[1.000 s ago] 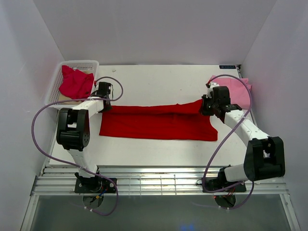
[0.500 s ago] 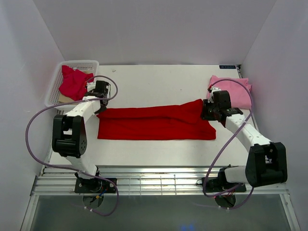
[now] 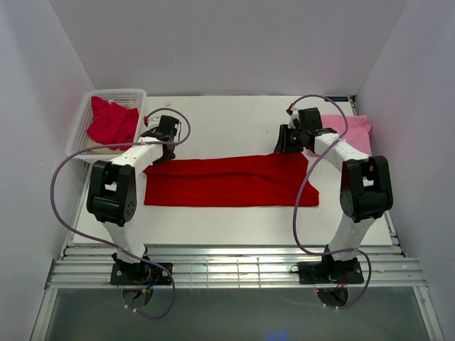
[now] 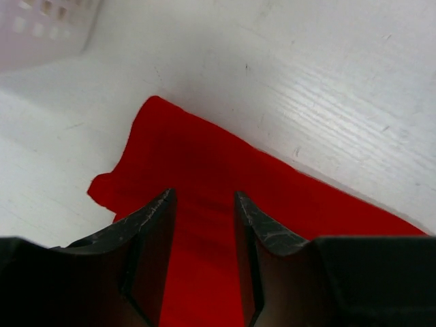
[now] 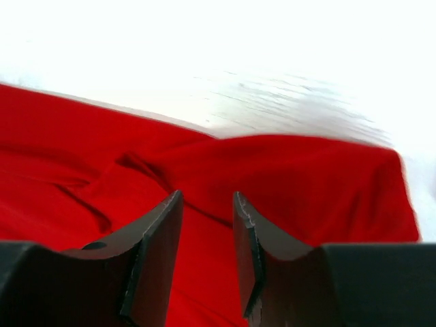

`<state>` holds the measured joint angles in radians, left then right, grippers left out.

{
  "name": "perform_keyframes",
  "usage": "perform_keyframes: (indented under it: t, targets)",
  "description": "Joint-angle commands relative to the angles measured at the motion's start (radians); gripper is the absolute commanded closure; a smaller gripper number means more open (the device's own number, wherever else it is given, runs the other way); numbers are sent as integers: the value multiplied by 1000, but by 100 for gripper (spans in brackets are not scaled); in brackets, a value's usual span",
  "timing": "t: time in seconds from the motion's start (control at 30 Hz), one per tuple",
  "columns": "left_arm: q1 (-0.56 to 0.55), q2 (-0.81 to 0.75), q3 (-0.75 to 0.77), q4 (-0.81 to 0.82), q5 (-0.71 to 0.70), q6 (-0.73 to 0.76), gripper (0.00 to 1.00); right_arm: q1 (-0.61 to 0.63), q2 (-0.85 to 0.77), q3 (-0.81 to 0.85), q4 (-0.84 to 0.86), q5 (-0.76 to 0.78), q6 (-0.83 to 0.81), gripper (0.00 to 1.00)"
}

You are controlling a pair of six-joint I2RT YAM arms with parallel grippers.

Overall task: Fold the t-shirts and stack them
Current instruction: Fold the other side of the tshirt into a rectangle

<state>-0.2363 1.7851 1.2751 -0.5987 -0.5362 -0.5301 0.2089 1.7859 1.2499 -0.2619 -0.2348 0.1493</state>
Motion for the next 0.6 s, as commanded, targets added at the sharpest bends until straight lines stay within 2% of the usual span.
perform_keyframes:
  t: [0.0,0.2,0.57]
  targets:
    - [-6,43,35,-1,9,10,50,27,59,95,-27,-96,-13,58]
    - [-6,71,4,-41,-8,-2,50,53,131,173,-39,-146,-7,57]
    - [-81,-78,-151,-79,39,-108,51,119,171,198,-48,-169,1,56]
